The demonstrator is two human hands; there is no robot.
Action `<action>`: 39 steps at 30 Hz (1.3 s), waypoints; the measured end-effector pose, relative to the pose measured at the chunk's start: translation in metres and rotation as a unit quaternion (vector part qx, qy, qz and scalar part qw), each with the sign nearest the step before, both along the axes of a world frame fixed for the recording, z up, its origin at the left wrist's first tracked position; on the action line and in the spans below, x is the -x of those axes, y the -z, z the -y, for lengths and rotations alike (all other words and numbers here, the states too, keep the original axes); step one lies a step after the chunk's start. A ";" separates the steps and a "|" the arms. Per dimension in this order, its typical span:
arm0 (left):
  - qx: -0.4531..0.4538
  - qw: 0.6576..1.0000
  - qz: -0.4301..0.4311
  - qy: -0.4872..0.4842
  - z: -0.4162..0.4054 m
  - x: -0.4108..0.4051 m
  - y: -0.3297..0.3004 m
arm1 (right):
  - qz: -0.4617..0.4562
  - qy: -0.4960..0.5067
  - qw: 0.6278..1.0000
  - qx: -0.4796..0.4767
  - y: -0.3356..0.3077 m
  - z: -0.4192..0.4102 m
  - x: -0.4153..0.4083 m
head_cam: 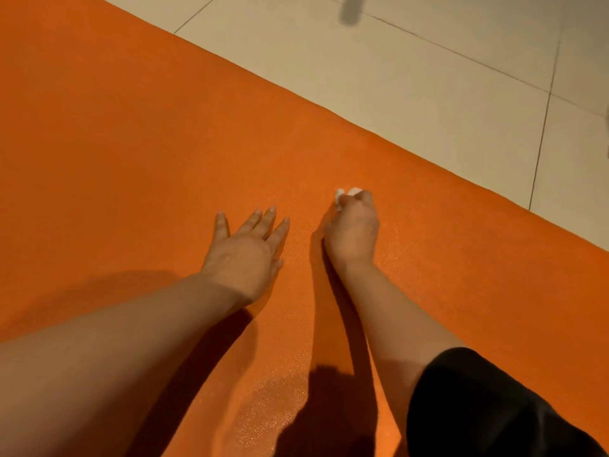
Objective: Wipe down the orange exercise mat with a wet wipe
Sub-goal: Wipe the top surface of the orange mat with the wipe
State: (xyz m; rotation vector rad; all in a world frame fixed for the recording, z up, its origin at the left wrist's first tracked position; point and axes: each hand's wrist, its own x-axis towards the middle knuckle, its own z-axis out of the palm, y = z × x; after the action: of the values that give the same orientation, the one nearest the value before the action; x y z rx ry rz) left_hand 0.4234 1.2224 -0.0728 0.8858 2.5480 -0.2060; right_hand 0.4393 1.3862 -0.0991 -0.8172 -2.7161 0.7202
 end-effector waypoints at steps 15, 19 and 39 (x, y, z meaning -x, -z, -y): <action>-0.024 0.999 -0.003 0.027 0.036 -0.043 -0.004 | -0.003 -0.096 0.995 0.019 -0.003 0.043 -0.040; -0.026 0.999 0.012 0.036 0.049 -0.055 -0.009 | 0.033 -0.031 0.999 0.023 -0.010 0.017 -0.058; -0.020 0.998 0.040 0.033 0.098 -0.091 -0.028 | 0.053 0.007 0.998 -0.011 -0.012 0.093 -0.114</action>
State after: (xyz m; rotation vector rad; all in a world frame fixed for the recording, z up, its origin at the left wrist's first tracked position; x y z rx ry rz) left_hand 0.5146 1.1248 -0.0444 0.9739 2.4584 -0.1375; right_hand 0.5537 1.2935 -0.0871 -0.8932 -2.8038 0.6604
